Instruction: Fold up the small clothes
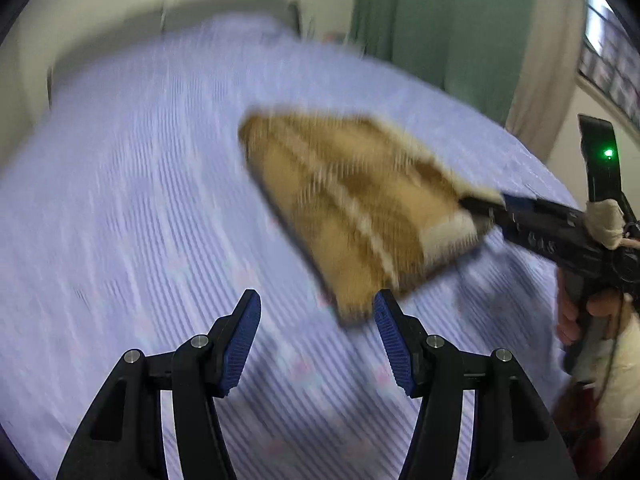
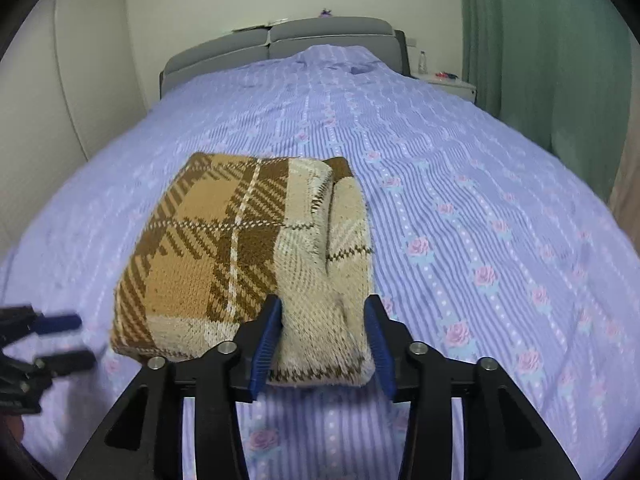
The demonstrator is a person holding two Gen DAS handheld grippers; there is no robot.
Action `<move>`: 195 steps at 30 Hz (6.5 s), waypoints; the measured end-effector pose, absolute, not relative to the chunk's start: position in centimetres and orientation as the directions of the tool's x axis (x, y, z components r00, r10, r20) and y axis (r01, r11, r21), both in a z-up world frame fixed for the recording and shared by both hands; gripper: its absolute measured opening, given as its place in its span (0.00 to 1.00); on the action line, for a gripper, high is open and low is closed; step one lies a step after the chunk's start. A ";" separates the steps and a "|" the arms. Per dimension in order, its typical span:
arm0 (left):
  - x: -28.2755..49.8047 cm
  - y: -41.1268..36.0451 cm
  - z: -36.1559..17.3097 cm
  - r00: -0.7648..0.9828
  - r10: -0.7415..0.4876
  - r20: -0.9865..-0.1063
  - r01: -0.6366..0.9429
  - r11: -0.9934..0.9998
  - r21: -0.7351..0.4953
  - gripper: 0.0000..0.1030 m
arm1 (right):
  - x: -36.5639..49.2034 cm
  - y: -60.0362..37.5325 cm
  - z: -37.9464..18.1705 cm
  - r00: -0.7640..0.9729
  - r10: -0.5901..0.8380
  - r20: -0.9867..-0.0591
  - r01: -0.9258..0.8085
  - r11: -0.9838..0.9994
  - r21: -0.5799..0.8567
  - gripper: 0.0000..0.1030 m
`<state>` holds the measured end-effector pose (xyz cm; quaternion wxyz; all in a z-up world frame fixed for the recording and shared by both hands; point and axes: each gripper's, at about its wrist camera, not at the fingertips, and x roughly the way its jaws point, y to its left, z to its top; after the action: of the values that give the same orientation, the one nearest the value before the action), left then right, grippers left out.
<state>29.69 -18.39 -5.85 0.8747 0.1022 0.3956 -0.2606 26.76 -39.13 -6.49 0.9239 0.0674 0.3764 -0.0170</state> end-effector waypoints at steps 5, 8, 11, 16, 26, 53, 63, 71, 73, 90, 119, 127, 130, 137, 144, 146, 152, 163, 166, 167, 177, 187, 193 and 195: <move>34.0 -21.4 -6.9 0.476 -0.437 -0.763 0.595 0.799 -0.086 0.57 | 26.0 -39.9 -5.6 0.733 0.039 -0.679 0.103 0.981 0.167 0.44; 34.3 -22.5 -8.2 0.415 -0.467 -0.781 0.605 0.783 -0.146 0.57 | 26.0 -39.8 -3.9 0.755 0.015 -0.656 0.092 0.987 0.129 0.44; 33.9 -23.4 -8.8 0.419 -0.475 -0.774 0.613 0.777 -0.145 0.57 | 27.8 -40.2 -2.4 0.747 0.020 -0.665 0.082 0.989 0.122 0.44; 34.4 -22.4 -9.4 0.366 -0.518 -0.773 0.614 0.759 -0.217 0.58 | 33.8 -41.0 -2.9 0.638 0.163 -0.752 0.035 0.970 0.240 0.44; 34.2 -22.3 -10.0 0.348 -0.523 -0.778 0.635 0.742 -0.214 0.59 | 40.7 -41.5 -7.7 0.496 0.317 -0.808 0.058 0.917 0.395 0.34; 37.4 -20.8 -11.4 0.157 -0.563 -0.811 0.525 0.743 -0.414 0.66 | 34.9 -41.4 -5.5 0.649 0.005 -0.760 0.065 0.996 0.063 0.46; 33.5 -15.7 -5.8 0.393 -0.469 -0.791 0.496 0.833 -0.247 0.67 | 26.0 -42.8 -2.7 0.706 -0.143 -0.694 0.276 0.958 0.082 0.70; 31.6 -12.9 -2.6 0.590 -0.335 -0.735 0.437 0.897 -0.058 0.81 | 22.5 -40.6 -1.6 0.770 -0.175 -0.614 0.376 0.901 0.214 0.93; 32.1 -12.7 -2.3 0.571 -0.374 -0.730 0.441 0.890 -0.111 0.81 | 23.0 -40.3 -1.9 0.774 -0.165 -0.612 0.382 0.892 0.242 0.93; 33.7 -15.7 -3.7 0.506 -0.407 -0.760 0.481 0.865 -0.143 0.81 | 26.8 -42.6 -10.1 0.729 -0.020 -0.684 0.479 0.729 0.489 0.93; 34.4 -14.0 -5.5 0.480 -0.395 -0.784 0.446 0.879 -0.170 0.81 | 28.3 -42.2 -15.1 0.718 0.198 -0.667 0.503 0.515 0.694 0.79; 38.1 -14.9 -5.8 0.408 -0.472 -0.781 0.495 0.834 -0.245 0.81 | 27.2 -41.2 -14.6 0.745 0.127 -0.654 0.486 0.568 0.664 0.65; 40.7 -16.0 -6.3 0.358 -0.495 -0.792 0.490 0.821 -0.292 0.81 | 26.6 -40.7 -14.4 0.746 0.098 -0.659 0.478 0.610 0.632 0.65; 43.8 -19.1 -7.6 0.178 -0.615 -0.769 0.471 0.739 -0.482 0.90 | 26.3 -41.4 -14.7 0.751 0.093 -0.653 0.453 0.647 0.613 0.65; 46.3 -21.5 -9.8 0.197 -0.561 -0.804 0.479 0.771 -0.420 0.94 | 26.4 -41.2 -14.6 0.757 0.091 -0.647 0.449 0.647 0.616 0.65; 46.8 -21.3 -10.9 0.177 -0.561 -0.809 0.475 0.768 -0.429 0.94 | 26.3 -41.1 -14.7 0.754 0.092 -0.650 0.447 0.652 0.612 0.65; 48.1 -20.2 -13.7 0.089 -0.622 -0.778 0.434 0.728 -0.532 0.96 | 26.2 -40.7 -14.5 0.752 0.077 -0.655 0.445 0.674 0.590 0.65; 47.0 -21.2 -11.8 0.145 -0.620 -0.771 0.485 0.724 -0.491 0.73 | 26.9 -40.5 -13.9 0.738 0.068 -0.672 0.464 0.671 0.578 0.61; 45.3 -22.0 -10.0 0.203 -0.584 -0.786 0.535 0.738 -0.411 0.71 | 26.9 -39.9 -12.9 0.732 0.063 -0.678 0.455 0.695 0.557 0.56; 44.9 -22.1 -9.6 0.215 -0.582 -0.784 0.547 0.737 -0.397 0.70 | 26.9 -39.6 -12.5 0.729 0.058 -0.682 0.451 0.708 0.543 0.55; 39.5 -19.8 -3.8 0.311 -0.603 -0.735 0.597 0.725 -0.342 0.67 | 23.5 -36.5 -6.7 0.772 0.012 -0.636 0.382 0.791 0.478 0.48; 33.8 -12.6 1.3 0.413 -0.606 -0.680 0.590 0.747 -0.307 0.66 | 18.7 -31.2 -1.5 0.827 0.040 -0.561 0.269 0.848 0.457 0.47; 30.6 -7.1 3.9 0.494 -0.583 -0.645 0.572 0.777 -0.263 0.66 | 16.6 -26.9 0.6 0.845 0.089 -0.528 0.197 0.866 0.460 0.47; 29.7 -5.4 4.5 0.512 -0.577 -0.636 0.566 0.784 -0.255 0.66 | 16.2 -25.5 1.1 0.848 0.098 -0.521 0.178 0.873 0.454 0.47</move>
<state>29.71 -5.38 4.45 0.8694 -0.0075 0.3687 -0.3288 16.22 -25.50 1.13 0.9279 0.2509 0.2749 -0.0217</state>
